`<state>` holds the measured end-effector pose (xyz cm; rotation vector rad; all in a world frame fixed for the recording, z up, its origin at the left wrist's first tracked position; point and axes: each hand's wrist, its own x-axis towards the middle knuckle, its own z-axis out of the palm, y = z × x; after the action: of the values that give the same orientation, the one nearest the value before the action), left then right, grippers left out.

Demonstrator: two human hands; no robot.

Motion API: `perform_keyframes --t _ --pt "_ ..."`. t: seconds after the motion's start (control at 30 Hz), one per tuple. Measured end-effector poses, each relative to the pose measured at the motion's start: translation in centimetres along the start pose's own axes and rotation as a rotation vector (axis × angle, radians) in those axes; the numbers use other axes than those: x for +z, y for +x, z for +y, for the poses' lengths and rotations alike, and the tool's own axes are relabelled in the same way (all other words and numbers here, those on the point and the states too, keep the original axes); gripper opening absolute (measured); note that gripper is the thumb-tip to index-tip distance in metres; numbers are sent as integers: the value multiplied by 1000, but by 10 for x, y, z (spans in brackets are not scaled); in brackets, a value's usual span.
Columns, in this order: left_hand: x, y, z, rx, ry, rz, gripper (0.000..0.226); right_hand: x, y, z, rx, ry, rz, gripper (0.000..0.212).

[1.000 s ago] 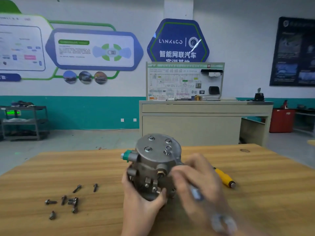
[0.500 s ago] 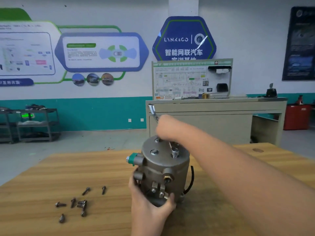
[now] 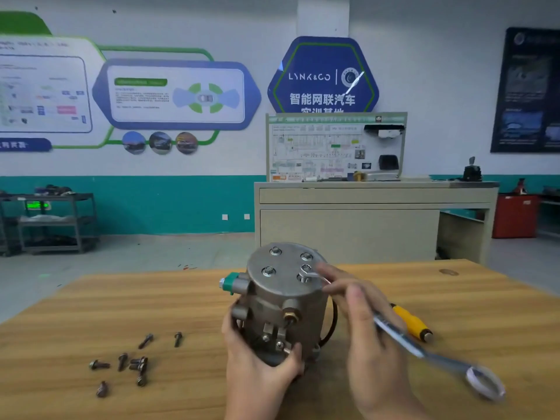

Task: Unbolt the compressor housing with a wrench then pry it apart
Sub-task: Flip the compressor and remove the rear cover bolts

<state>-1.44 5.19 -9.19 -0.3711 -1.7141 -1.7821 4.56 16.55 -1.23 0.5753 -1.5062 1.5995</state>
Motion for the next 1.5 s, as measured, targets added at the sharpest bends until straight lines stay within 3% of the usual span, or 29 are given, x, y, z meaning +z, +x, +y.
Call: perform_keyframes --t 0.1,0.13,0.23,0.33,0.4,0.5,0.57,0.63,0.73,0.93,1.1,1.23,1.3,1.43,1.5 --pt "3 2 3 -27 -21 -12 103 -15 29 19 194 117 321 18" --pt "4 3 2 -25 -42 -15 105 -19 41 24 295 139 341 14" --pt "4 4 2 25 -15 11 110 -25 80 35 558 250 217 21" --pt "4 3 5 28 -11 -5 115 -27 115 36 823 279 -35 17" --pt "3 0 19 18 -28 -24 119 -23 129 34 893 277 -153 16" --pt "-6 6 48 113 109 99 129 -15 131 37 885 253 -252 20" --pt "-16 20 76 299 328 102 102 -11 128 41 853 285 -294 23" --pt "-17 46 102 386 530 -101 66 -10 126 43 816 320 -311 24" --pt "-2 80 122 354 735 -447 42 -10 128 43 777 310 -322 23" --pt "-10 92 114 173 606 -579 15 -5 116 44 691 569 -212 18" --pt "-16 94 115 159 573 -551 22 -15 106 51 699 968 93 15" --pt "-7 87 112 228 673 -421 28 -16 71 76 607 757 254 20" --pt "-10 87 112 277 708 -444 36 -10 56 87 564 663 224 26" --pt "-22 97 119 194 643 -655 15 4 43 90 361 403 66 30" --pt "-21 99 119 190 647 -629 15 7 38 91 313 265 9 35"
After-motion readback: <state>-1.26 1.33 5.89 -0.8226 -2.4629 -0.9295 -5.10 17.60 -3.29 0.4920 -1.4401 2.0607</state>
